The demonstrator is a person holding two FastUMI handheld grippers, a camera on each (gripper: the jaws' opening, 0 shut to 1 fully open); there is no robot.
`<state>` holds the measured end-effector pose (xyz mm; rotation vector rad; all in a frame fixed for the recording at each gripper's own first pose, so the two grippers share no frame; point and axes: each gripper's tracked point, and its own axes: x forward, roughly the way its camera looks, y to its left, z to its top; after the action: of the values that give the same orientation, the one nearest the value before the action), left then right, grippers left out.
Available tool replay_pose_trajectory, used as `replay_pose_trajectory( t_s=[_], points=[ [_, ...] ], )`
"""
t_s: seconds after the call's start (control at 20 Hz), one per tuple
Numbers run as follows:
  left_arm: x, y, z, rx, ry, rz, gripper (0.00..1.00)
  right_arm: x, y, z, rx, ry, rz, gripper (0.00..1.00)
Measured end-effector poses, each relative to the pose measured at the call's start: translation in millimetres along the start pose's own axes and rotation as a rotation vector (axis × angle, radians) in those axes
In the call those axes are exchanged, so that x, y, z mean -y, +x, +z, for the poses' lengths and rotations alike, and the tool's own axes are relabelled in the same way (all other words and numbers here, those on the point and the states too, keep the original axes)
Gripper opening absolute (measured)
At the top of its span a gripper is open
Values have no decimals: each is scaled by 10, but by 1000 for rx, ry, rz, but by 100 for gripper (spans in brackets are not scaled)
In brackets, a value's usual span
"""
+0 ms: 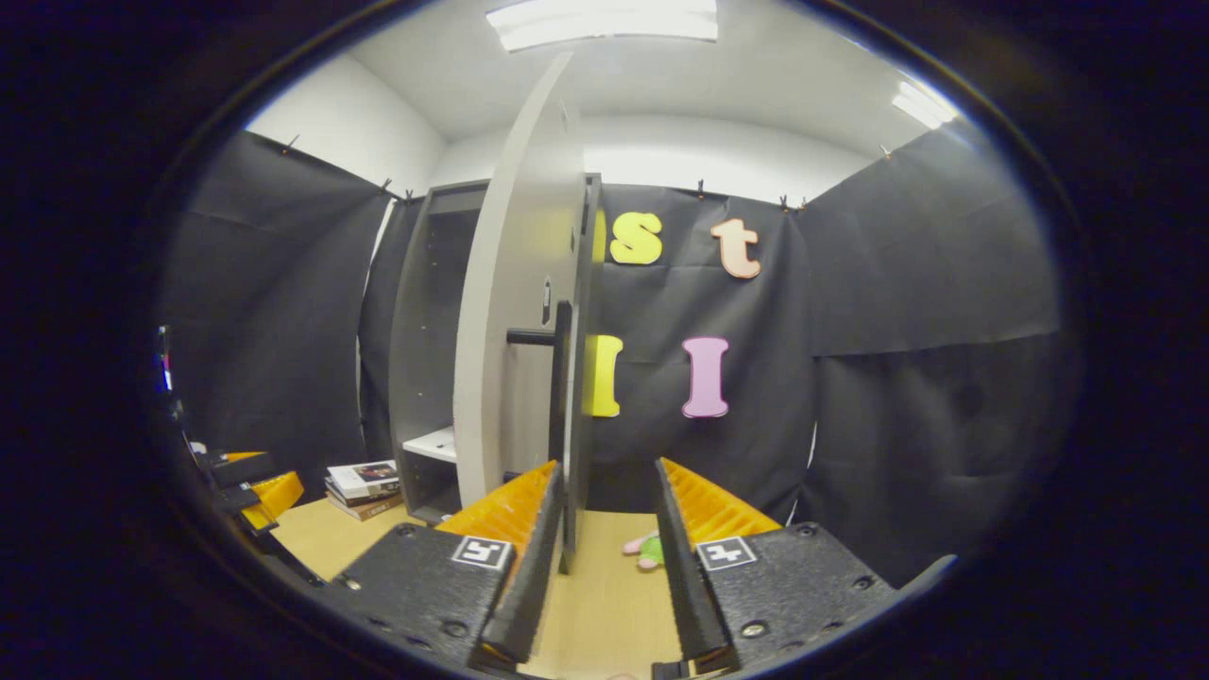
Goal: Open the cabinet door with the right hand, grasp the bottle in the cabinet with the left hand and place it on the coaster, then close the cabinet door with the right hand.
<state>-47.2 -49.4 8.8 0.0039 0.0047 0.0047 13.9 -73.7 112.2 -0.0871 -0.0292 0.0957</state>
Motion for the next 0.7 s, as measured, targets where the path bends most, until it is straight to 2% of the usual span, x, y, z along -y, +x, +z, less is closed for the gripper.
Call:
replay_pose_trajectory(
  t_s=[0.1, 0.2, 0.45, 0.7],
  points=[
    [45, 29, -14, -6, -1, -10, 95, 1, 24, -29, -4, 35, -8, 78],
    [123, 105, -4, -12, -5, -31, 95, -18, 40, -35, -4, 93, 14, 84],
    [306, 650, 342, 28, 23, -116, 95, 120, 25, -80, -4, 145, -2, 89],
    [478, 1556, 500, 63, 10, -153, 95, 131, 49, -64, 6, 154, -21, 89]
  ],
)
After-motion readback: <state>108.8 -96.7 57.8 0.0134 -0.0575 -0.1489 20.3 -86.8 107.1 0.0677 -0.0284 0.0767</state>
